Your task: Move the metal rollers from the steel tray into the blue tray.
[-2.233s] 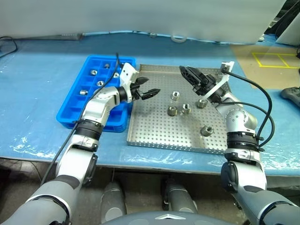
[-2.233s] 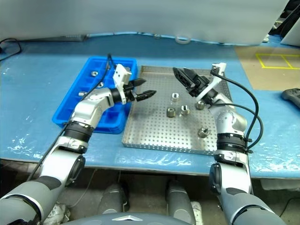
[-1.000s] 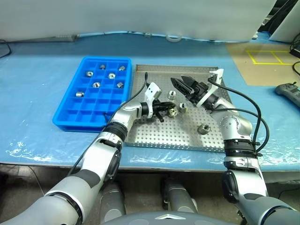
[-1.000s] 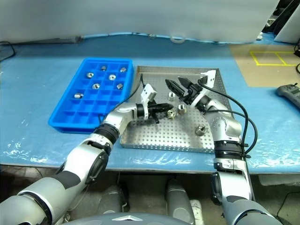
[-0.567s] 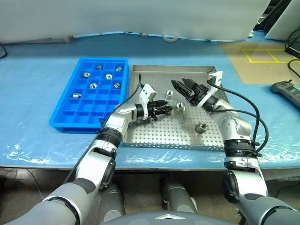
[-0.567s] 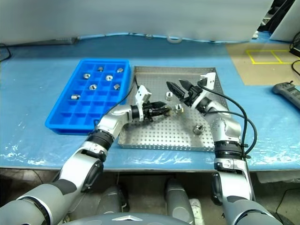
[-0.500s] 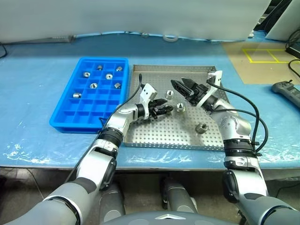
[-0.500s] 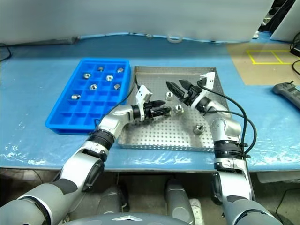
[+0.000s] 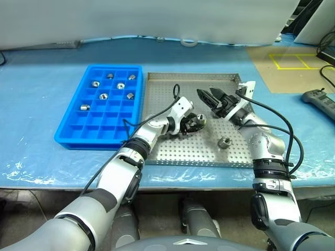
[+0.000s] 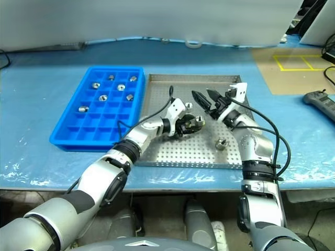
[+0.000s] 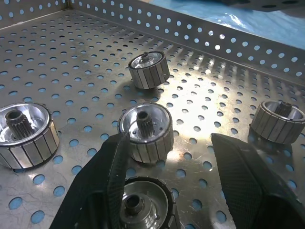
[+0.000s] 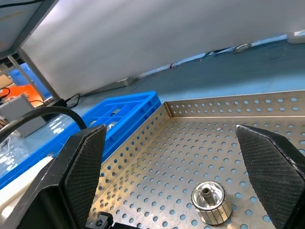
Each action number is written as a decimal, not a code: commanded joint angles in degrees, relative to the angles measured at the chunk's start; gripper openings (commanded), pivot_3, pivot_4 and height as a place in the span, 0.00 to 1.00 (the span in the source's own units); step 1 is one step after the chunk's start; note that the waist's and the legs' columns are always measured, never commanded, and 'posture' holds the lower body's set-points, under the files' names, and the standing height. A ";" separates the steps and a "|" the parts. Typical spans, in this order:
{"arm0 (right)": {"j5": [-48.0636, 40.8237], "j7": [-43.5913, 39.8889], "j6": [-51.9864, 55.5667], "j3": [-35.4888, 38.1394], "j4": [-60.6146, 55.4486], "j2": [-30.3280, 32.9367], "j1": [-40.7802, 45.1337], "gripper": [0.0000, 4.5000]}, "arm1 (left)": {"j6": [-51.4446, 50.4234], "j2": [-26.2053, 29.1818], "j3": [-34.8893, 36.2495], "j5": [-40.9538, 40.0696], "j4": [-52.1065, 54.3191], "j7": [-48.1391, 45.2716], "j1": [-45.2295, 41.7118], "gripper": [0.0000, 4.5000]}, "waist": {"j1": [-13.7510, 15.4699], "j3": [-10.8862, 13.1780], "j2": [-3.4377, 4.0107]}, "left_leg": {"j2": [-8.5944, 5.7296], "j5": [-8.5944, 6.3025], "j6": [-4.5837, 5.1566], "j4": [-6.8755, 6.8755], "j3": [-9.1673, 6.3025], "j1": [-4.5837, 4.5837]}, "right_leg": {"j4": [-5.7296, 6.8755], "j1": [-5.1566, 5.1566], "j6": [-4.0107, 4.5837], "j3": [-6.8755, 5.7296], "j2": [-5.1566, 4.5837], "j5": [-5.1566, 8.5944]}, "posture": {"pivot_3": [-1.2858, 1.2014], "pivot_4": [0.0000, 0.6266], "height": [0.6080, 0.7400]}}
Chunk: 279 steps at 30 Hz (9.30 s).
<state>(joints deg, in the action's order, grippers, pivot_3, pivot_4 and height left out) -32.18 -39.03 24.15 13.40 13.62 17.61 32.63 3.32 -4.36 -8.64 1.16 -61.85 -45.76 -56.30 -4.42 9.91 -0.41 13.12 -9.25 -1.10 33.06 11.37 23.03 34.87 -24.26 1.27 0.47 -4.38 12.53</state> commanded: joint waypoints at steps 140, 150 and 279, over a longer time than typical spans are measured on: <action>11.35 -6.46 -2.80 -9.01 8.11 -3.61 7.51 0.40 | -28.92 2.39 26.15 -31.71 15.71 10.21 2.44 0.28 | 0.58 0.03 -0.03 | -0.35 -0.23 0.45 0.03 0.15 0.32 | -0.10 -0.12 0.00 -0.19 -0.66 0.00 | 0.33 0.24 1.00; 5.11 -5.68 -0.79 -4.35 7.96 -5.61 9.86 0.40 | -31.07 4.84 46.35 -54.85 25.17 21.85 2.06 0.28 | -0.01 0.14 -0.14 | -0.36 -0.23 0.45 0.05 0.16 0.31 | -0.06 -0.14 0.00 -0.15 -0.65 0.00 | 0.34 0.24 1.00; -18.95 14.48 -5.38 13.75 28.69 -23.86 25.35 0.40 | -18.32 8.71 42.06 -50.85 58.52 45.32 25.29 0.27 | 3.49 0.26 -0.36 | 0.66 0.52 -1.13 -0.31 -0.08 0.10 | 0.77 -0.66 0.10 -0.27 0.48 -0.05 | 0.42 0.24 1.00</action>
<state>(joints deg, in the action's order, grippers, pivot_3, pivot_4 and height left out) -51.52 -23.67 19.73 28.07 42.26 -4.39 55.86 -16.68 4.60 33.22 -49.82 -4.15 -2.57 -29.32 -0.93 10.17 -0.77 13.75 -8.72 -2.25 32.74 11.28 23.19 35.60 -24.95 1.36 0.20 -3.90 12.48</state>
